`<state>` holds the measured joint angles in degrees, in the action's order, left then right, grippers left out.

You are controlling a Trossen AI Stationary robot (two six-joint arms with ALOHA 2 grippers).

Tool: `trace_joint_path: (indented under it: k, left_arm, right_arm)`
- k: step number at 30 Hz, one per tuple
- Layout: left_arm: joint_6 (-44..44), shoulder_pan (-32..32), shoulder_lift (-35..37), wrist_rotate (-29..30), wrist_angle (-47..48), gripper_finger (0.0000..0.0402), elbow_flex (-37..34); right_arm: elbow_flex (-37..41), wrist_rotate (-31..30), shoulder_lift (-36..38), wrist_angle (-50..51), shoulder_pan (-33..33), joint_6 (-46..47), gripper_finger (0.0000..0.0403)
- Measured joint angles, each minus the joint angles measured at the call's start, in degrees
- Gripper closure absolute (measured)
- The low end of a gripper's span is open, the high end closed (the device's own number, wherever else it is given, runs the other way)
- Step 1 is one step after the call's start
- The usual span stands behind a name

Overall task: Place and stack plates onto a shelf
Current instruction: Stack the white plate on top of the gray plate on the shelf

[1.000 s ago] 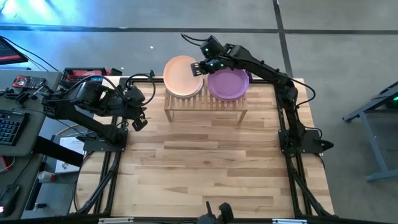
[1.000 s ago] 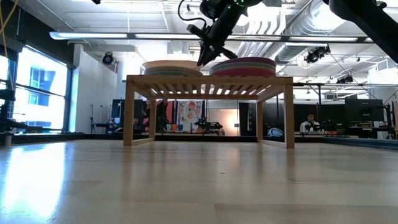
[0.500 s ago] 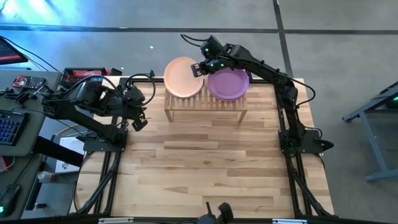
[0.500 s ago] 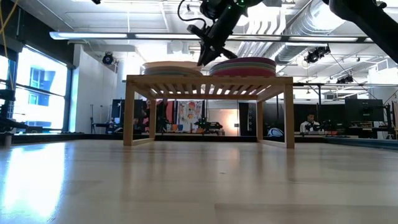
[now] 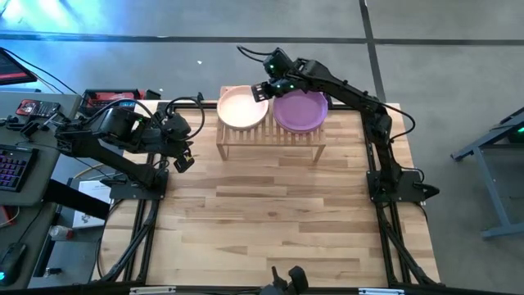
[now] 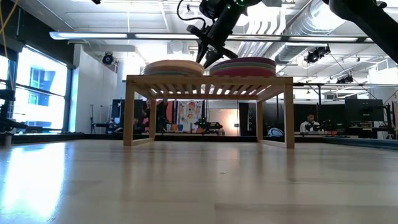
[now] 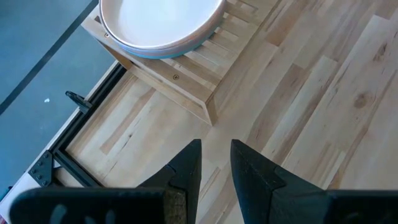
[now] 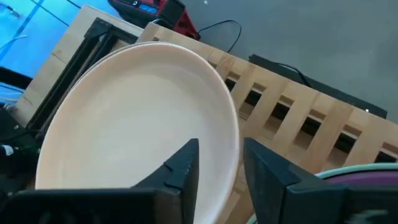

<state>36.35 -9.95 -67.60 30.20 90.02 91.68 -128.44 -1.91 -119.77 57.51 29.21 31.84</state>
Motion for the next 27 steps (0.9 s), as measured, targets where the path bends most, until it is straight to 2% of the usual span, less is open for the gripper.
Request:
trace_joint_path:
  k: [2,7,10,13,20,27]
  left_arm:
    - [-0.01,-0.01,-0.01,0.00,0.00,0.0326,0.00]
    - [-0.04,-0.01,0.00,0.00,0.00,0.0326,0.00]
    - [-0.16,-0.01,0.01,-0.02,0.00,0.0326,0.00]
    - [-0.19,0.01,0.01,0.00,0.00,0.0326,0.00]
    - [-1.02,0.00,0.00,-0.02,0.00,0.0326,0.00]
    - [-1.00,0.00,-0.01,-0.02,0.00,0.0326,0.00]
  right_arm:
    - [-0.09,0.77,0.00,-0.30,0.00,-0.85,0.0300]
    - [-1.37,10.39,0.16,-2.71,-0.63,-1.10,0.0301]
    - [-0.92,13.14,0.17,-2.51,-2.58,-1.25,0.0302]
    - [-0.09,12.44,0.15,-0.76,-4.57,-2.14,0.0302]
    - [-0.07,6.60,0.11,2.70,-6.80,-1.84,0.0302]
    - [0.02,5.35,-0.78,4.52,-8.01,-0.58,0.0302]
